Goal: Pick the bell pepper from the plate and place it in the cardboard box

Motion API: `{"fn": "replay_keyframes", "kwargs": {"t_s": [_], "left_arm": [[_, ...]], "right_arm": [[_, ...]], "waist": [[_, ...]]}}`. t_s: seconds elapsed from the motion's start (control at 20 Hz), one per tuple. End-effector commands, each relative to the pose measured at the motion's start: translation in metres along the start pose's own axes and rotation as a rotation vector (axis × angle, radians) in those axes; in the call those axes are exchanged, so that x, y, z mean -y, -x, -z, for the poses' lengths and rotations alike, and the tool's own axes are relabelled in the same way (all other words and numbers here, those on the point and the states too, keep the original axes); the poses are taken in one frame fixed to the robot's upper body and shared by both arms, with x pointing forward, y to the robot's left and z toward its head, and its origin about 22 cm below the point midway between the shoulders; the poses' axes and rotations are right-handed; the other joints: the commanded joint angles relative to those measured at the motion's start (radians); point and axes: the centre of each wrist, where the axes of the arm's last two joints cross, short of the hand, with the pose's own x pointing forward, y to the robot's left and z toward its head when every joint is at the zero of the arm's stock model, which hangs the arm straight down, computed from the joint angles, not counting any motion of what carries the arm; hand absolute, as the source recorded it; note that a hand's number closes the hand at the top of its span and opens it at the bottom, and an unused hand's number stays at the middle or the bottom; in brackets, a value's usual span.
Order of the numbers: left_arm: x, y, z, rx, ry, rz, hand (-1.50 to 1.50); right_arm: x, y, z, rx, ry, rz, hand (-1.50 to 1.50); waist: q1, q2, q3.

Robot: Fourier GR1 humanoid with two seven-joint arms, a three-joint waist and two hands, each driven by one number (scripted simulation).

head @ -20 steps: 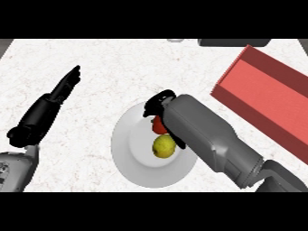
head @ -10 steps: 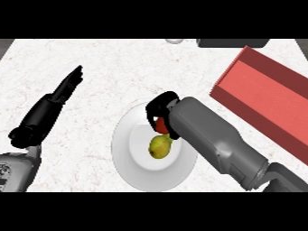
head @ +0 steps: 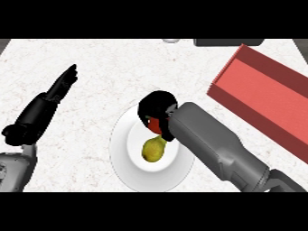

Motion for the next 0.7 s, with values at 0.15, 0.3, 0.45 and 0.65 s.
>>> {"fn": "replay_keyframes", "kwargs": {"t_s": [0.15,0.3,0.45,0.65], "left_arm": [[0.002,0.018,-0.022,-0.035,-0.023,0.006,0.00],[-0.008,0.015,-0.021,-0.035,-0.028,-0.002,0.00],[-0.007,0.018,-0.018,-0.032,-0.030,-0.002,0.00],[-0.015,0.015,-0.020,-0.028,-0.041,0.026,0.00]], "right_arm": [[0.005,0.005,-0.031,-0.065,0.570,0.094,1.50],[0.007,-0.014,-0.050,-0.052,0.709,0.020,1.50],[0.026,-0.018,-0.090,-0.052,0.797,-0.065,1.50],[0.025,-0.023,-0.134,-0.143,0.914,0.015,1.50]], "waist": [[-0.033,-0.011,0.001],[-0.037,-0.013,0.001],[-0.040,-0.010,0.000],[-0.030,-0.007,0.000]]}}
